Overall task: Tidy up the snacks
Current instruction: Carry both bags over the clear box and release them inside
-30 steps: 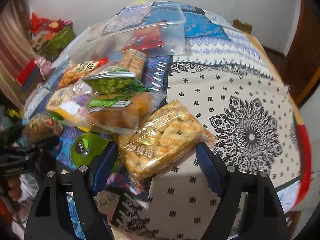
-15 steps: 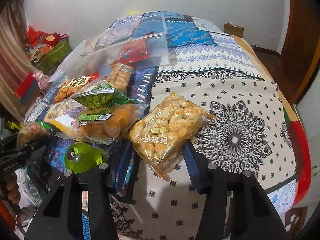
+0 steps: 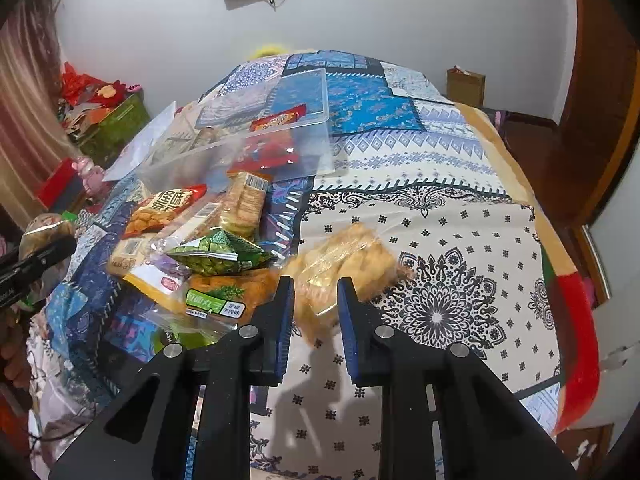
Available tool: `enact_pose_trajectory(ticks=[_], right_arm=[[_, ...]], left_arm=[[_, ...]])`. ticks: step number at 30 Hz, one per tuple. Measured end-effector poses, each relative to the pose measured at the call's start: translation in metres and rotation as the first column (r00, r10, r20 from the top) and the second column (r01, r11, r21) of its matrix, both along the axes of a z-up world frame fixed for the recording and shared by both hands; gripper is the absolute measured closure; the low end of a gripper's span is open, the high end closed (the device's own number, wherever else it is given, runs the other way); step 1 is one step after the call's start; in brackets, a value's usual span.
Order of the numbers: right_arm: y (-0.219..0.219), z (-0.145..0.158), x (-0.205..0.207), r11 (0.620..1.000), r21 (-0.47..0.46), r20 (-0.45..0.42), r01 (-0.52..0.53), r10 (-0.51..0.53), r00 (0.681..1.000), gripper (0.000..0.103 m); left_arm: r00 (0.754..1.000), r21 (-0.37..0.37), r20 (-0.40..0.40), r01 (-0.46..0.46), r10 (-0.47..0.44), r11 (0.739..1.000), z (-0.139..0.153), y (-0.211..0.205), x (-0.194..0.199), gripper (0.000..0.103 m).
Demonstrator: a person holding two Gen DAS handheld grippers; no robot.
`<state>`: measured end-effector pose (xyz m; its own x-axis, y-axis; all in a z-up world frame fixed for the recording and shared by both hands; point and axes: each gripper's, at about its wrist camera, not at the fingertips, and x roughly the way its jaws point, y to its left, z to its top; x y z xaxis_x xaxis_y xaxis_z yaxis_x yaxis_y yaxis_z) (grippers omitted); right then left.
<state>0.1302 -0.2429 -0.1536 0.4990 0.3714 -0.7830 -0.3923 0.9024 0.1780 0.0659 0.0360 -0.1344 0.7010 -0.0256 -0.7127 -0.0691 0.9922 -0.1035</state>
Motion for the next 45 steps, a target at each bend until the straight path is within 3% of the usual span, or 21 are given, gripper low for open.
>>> enact_pose_trajectory(ticks=[3,5,8,13,21,23,26,33,45], right_arm=[[-0.004,-0.002,0.002,1.000,0.014,-0.011,0.017,-0.017,1.000,0.070],[-0.006,-0.001,0.004,0.999,0.028,-0.021,0.040,-0.039,0.999,0.054],[-0.004,-0.003,0.009,0.998,0.028,-0.033,0.049,-0.048,0.998,0.047],[0.009,-0.023,0.029,0.998,0.020,-0.099,0.052,-0.049,0.994,0.046],[0.024,-0.032,0.052,0.998,0.025,-0.118,0.058,-0.055,0.991,0.044],[0.027,-0.037,0.057,0.998,-0.003,-0.116,0.056,-0.056,0.992,0.052],[0.025,-0.039,0.061,0.998,-0.013,-0.100,0.057,-0.058,0.993,0.056],[0.024,-0.020,0.062,0.998,-0.034,-0.042,0.057,-0.058,0.997,0.058],[0.051,0.050,0.084,0.999,0.046,0.121,-0.009,0.003,0.993,0.058]], left_arm=[[1.000,-0.002,0.000,0.008,-0.008,1.000,0.000,-0.001,0.003,0.050],[1.000,-0.001,-0.002,0.011,-0.011,1.000,-0.001,-0.003,0.004,0.050],[1.000,-0.003,-0.006,0.011,-0.011,1.000,-0.003,-0.004,0.008,0.050],[1.000,-0.015,-0.004,0.012,-0.012,1.000,-0.005,-0.003,0.011,0.050],[1.000,-0.025,-0.006,-0.004,0.004,1.000,-0.008,0.004,0.021,0.050],[1.000,-0.030,-0.003,-0.010,0.010,0.999,-0.007,0.006,0.024,0.050],[1.000,-0.034,0.007,-0.019,0.019,0.999,-0.005,0.010,0.028,0.050],[0.999,-0.039,0.031,-0.028,0.029,0.999,0.001,0.016,0.044,0.050],[0.995,-0.031,0.099,-0.019,0.022,0.999,0.024,0.018,0.096,0.050]])
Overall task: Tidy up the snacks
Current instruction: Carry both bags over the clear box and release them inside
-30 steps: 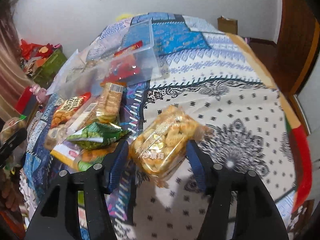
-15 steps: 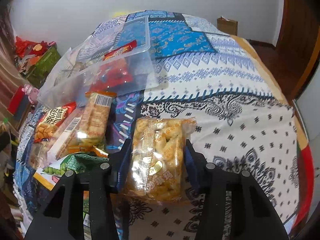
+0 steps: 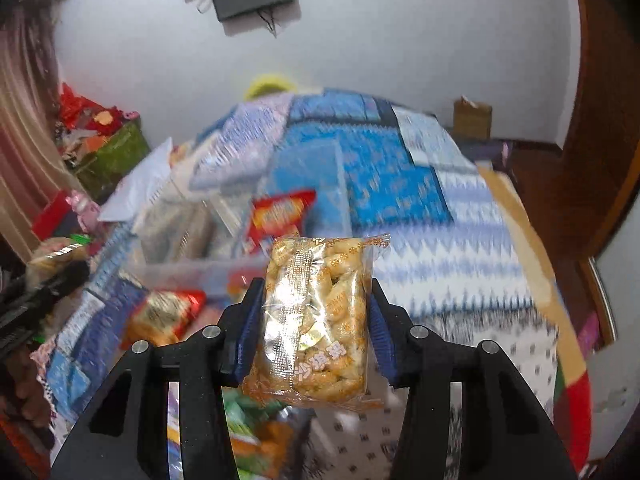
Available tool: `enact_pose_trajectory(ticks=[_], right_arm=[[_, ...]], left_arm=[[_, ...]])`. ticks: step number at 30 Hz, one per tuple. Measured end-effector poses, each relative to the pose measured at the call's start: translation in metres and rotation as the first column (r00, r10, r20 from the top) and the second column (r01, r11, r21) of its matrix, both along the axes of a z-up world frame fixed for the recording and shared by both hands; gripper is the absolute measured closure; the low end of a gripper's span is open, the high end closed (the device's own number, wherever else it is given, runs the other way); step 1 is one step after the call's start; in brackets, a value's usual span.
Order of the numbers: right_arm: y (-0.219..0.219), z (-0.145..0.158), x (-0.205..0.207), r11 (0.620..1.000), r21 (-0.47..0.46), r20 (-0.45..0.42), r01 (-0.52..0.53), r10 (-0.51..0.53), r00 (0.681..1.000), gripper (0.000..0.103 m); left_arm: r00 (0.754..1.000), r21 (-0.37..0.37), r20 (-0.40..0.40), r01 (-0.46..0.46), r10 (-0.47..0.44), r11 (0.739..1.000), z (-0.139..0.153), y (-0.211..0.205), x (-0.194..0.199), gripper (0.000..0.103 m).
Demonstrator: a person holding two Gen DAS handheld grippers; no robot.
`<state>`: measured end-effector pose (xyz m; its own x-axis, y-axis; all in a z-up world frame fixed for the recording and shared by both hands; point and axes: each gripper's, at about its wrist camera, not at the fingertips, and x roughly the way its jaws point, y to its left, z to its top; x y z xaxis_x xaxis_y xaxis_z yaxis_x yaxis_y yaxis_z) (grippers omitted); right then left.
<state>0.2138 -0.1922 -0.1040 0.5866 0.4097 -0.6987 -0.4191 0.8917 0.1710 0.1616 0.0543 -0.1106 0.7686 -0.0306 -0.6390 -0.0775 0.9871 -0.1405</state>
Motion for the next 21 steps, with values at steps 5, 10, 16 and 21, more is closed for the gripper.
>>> enact_pose_trajectory(ticks=[5,10,16,21], right_arm=[[0.015,0.012,0.019,0.999,0.025,0.030,-0.025,0.024,0.999,0.058],[0.031,0.009,0.039,0.999,0.021,0.029,-0.044,0.043,0.999,0.058],[0.046,-0.002,0.059,0.998,0.000,0.007,-0.068,0.068,0.998,0.058],[0.059,-0.013,0.076,0.995,-0.051,-0.009,-0.090,0.090,0.996,0.058]], left_arm=[[1.000,-0.001,0.003,0.007,-0.007,1.000,0.002,0.000,0.031,0.050],[1.000,0.000,-0.015,0.019,-0.019,1.000,-0.006,-0.004,0.060,0.050],[0.998,-0.003,-0.061,0.031,-0.031,1.000,-0.025,-0.009,0.092,0.050],[0.994,0.012,-0.107,0.025,-0.024,1.000,-0.044,-0.013,0.115,0.050]])
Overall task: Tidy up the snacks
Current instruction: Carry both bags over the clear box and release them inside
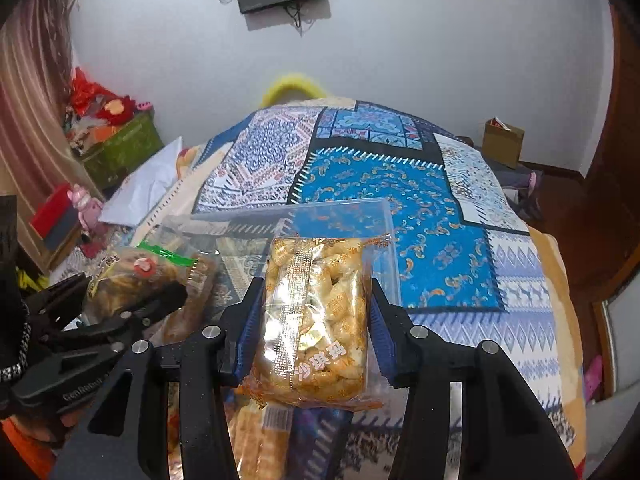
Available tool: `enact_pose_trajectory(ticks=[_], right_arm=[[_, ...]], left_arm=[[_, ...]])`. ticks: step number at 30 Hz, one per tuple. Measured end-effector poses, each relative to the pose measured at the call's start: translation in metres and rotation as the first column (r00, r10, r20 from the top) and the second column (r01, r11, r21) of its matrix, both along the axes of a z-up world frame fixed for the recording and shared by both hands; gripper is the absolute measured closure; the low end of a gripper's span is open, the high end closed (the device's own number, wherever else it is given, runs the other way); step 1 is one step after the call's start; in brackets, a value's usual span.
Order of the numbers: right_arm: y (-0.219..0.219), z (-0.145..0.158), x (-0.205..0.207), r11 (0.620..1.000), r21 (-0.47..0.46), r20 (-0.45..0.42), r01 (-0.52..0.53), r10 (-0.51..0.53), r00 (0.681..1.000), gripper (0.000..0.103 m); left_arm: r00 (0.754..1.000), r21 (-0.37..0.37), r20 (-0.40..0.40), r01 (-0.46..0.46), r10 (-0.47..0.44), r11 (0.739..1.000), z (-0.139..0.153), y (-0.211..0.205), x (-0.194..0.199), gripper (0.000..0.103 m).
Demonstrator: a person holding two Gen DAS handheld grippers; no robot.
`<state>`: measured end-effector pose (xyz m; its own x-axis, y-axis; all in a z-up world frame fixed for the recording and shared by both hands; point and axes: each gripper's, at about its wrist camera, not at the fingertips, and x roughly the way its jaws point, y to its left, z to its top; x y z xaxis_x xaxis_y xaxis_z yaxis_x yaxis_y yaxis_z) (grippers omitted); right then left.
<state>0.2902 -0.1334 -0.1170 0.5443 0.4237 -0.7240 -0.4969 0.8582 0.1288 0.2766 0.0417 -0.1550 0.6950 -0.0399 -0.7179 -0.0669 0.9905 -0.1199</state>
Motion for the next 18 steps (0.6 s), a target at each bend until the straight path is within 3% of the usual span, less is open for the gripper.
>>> enact_pose_trajectory(ticks=[18], right_arm=[[0.017,-0.038,0.017,0.994,-0.095,-0.100,-0.056,0.046,0.994,0.058]], left_arm=[[0.988,-0.035,-0.152,0.002,-0.007,0.999,-0.036,0.003,0.032,0.048]])
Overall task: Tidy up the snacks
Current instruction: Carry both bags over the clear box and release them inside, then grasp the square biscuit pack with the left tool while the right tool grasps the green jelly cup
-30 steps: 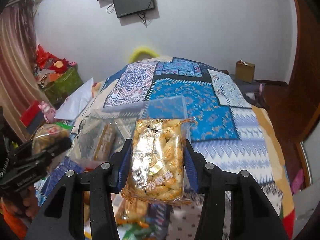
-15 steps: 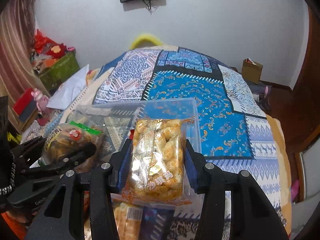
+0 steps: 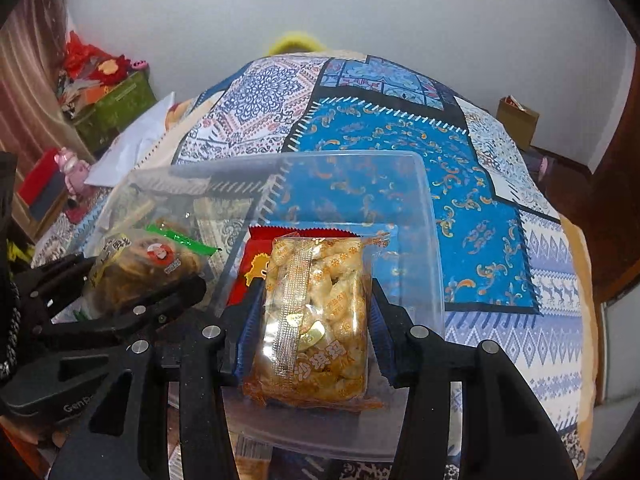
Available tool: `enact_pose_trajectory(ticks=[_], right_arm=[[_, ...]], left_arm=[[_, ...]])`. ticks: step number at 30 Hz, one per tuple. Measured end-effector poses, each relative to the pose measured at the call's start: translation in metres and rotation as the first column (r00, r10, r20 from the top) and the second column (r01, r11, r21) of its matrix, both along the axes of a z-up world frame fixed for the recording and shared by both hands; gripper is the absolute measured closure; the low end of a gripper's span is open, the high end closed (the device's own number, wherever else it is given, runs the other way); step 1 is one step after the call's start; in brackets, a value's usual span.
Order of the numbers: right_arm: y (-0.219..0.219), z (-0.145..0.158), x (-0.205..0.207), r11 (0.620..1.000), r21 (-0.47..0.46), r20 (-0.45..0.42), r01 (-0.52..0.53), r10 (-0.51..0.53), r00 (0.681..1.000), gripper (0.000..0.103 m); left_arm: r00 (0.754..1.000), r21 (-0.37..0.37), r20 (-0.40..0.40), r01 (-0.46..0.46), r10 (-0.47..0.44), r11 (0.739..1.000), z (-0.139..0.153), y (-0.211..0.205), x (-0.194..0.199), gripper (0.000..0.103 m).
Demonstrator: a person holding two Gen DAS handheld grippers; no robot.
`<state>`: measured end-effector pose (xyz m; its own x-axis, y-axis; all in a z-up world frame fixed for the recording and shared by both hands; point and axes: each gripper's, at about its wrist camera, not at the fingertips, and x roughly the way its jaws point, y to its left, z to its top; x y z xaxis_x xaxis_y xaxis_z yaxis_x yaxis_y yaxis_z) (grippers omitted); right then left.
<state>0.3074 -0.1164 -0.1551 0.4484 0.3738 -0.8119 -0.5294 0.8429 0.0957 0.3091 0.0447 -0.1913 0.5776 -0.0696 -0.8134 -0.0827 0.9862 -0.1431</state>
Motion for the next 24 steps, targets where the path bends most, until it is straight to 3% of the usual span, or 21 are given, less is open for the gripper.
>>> enact_pose_trajectory(ticks=[6,8,17,20,24], right_arm=[[-0.001,0.002,-0.002,1.000,-0.007,-0.025,-0.007,0.007,1.000,0.058],[-0.003,0.007,-0.004,1.000,-0.002,-0.023,-0.002,0.002,1.000,0.053],[-0.018,0.060,-0.039,0.999,0.050,0.091,-0.002,-0.003,0.996,0.051],[-0.027,0.080,-0.059,0.997,0.075,0.148,0.001,-0.012,0.989,0.041],[-0.037,0.099,-0.085,0.994,0.107,0.192,-0.004,-0.017,0.981,0.041]], left_arm=[[1.000,-0.054,-0.030,-0.008,0.006,0.999,0.004,0.007,-0.006,0.043],[1.000,-0.050,-0.018,-0.001,0.001,0.999,0.012,0.006,-0.012,0.041],[0.994,-0.024,0.111,-0.003,0.006,1.000,0.074,0.006,-0.059,0.038],[0.987,-0.005,0.158,-0.003,0.004,1.000,0.093,0.004,-0.081,0.036],[0.980,0.024,0.201,-0.002,-0.003,1.000,0.111,0.001,-0.110,0.033]])
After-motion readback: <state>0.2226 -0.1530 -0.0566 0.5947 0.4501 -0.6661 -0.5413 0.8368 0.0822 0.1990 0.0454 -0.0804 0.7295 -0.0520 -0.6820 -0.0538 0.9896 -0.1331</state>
